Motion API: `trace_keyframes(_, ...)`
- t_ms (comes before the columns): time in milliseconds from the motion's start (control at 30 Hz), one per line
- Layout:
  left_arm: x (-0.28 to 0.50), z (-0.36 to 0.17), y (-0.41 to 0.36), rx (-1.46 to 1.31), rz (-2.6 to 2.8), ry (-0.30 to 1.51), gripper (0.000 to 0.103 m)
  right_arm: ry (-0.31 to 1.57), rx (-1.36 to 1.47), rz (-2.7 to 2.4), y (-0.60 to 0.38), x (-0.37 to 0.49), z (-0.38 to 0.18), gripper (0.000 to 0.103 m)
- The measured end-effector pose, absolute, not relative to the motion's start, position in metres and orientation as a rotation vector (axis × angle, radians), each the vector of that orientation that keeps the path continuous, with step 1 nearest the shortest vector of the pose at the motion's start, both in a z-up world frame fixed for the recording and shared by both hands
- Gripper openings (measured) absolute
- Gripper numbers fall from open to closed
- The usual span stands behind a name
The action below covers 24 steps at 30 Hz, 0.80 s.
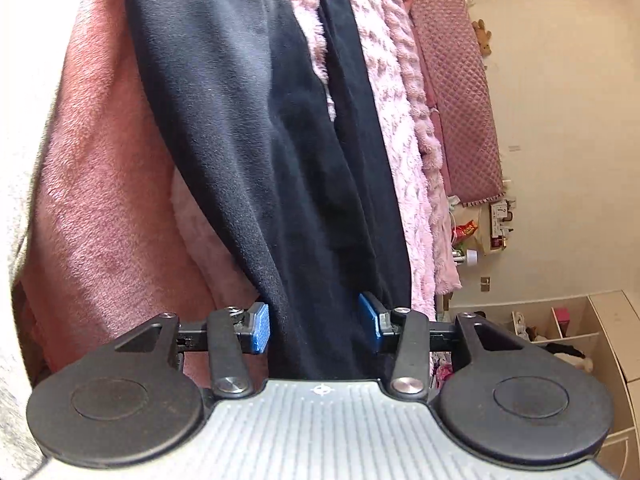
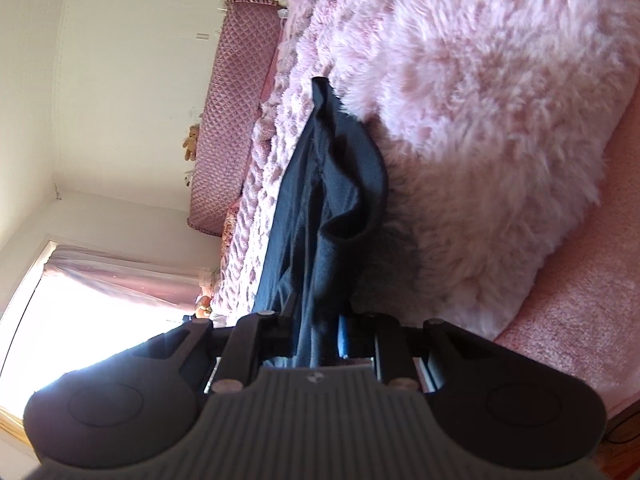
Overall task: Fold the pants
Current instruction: 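Lift the trousers by the waistband while the left gripper closes on it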
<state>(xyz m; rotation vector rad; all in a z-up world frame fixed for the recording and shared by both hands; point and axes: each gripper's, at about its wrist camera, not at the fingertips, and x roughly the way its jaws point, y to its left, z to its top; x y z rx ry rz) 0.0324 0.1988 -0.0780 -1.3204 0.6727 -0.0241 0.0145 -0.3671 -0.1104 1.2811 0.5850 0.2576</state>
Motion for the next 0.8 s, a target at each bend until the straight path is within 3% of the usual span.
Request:
trace_keyframes(233,0.045,-0.064,0.182,-1.167,-0.11,0.687,0.053,0.614,1.254,0.248,-0.357,0.028,-0.105,0.015)
trace_keyframes(500,0.033,-0.113,0.193,-1.233,-0.072,0.766,0.05,0.63,1.219,0.225,-0.346,0.031,-0.102,0.015)
trace_keyframes(600,0.029,-0.133,0.212,-1.368,-0.114,0.757,0.037,0.598,1.286,0.233,-0.346,0.034,-0.107,0.007)
trace_keyframes(667,0.027,-0.141,0.224,-1.464,-0.102,0.711,0.015,0.557,1.341,0.266,-0.35,0.031,-0.111,0.004)
trace_keyframes(800,0.032,-0.134,0.226,-1.458,-0.116,0.673,0.01,0.534,1.389,0.267,-0.354,0.028,-0.113,0.001)
